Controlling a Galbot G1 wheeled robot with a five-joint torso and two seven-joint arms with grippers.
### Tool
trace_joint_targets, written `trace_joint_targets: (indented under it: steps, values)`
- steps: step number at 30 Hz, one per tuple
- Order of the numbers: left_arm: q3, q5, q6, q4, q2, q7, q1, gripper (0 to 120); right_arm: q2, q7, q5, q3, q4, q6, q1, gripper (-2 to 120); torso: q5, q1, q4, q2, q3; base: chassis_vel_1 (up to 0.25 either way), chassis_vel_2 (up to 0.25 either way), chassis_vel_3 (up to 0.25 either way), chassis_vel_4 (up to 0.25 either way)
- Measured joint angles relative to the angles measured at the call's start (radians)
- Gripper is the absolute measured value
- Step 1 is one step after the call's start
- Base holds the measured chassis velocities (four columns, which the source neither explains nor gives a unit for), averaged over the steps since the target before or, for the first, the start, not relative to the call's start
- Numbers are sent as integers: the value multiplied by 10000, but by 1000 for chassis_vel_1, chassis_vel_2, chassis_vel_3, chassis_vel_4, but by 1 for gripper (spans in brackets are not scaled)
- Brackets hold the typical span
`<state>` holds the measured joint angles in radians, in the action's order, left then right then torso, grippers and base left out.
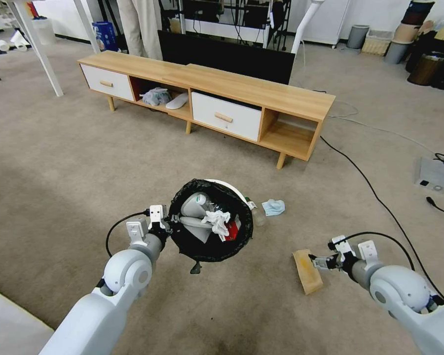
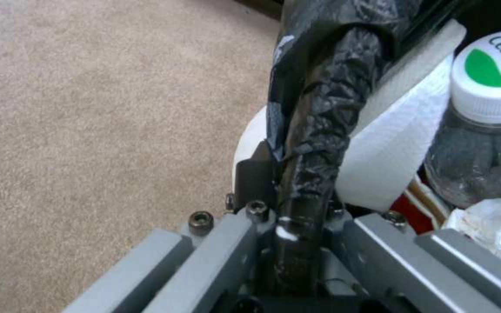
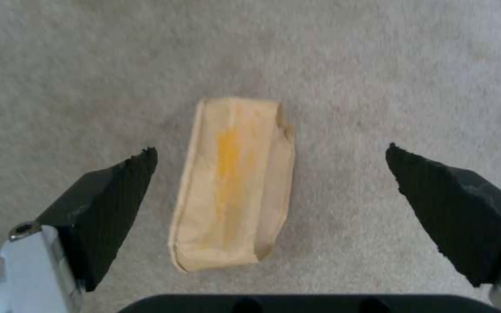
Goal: Pick up the trash bin and place the garbage on the floor into it.
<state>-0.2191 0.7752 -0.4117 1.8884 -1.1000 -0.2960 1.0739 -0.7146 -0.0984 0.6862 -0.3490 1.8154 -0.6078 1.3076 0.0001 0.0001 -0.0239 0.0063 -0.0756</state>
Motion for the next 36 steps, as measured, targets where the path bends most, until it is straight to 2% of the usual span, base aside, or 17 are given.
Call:
trace_joint_targets:
  steps: [9, 18, 26, 33, 35, 36]
  values:
    - [-61, 33, 3, 4, -21, 11, 29, 0, -494, 556, -648, 309, -1354, 864, -319, 99, 0, 0, 0, 0, -1, 0, 0, 0, 0]
    - [-43, 39, 16, -13, -49, 16, 5, 0, -830, 648, -744, 572, -1983, 976, -639, 99, -1, 0, 1, 0, 0, 0, 0, 0, 0]
    - [93, 8, 41, -79, -163, 12, 0, 0, -1500, 1276, -1451, 1389, -3481, 1846, -1282, 99, 0, 0, 0, -2, -1, 0, 0, 0, 0]
    - [99, -5, 52, -70, -157, 5, 54, 0, -1773, 1579, -1747, 1591, -4032, 2183, -1637, 99, -2, 0, 0, -2, 0, 0, 0, 0, 0]
    - [99, -8, 62, -53, -149, 1, 68, 0, -1878, 1646, -1797, 1698, -4216, 2257, -1813, 91, -1, 0, 0, -1, 0, 0, 0, 0, 0]
    - [99, -8, 62, -53, -149, 1, 68, 0, -1878, 1646, -1797, 1698, -4216, 2257, -1813, 91, -1, 0, 0, -1, 0, 0, 0, 0, 0]
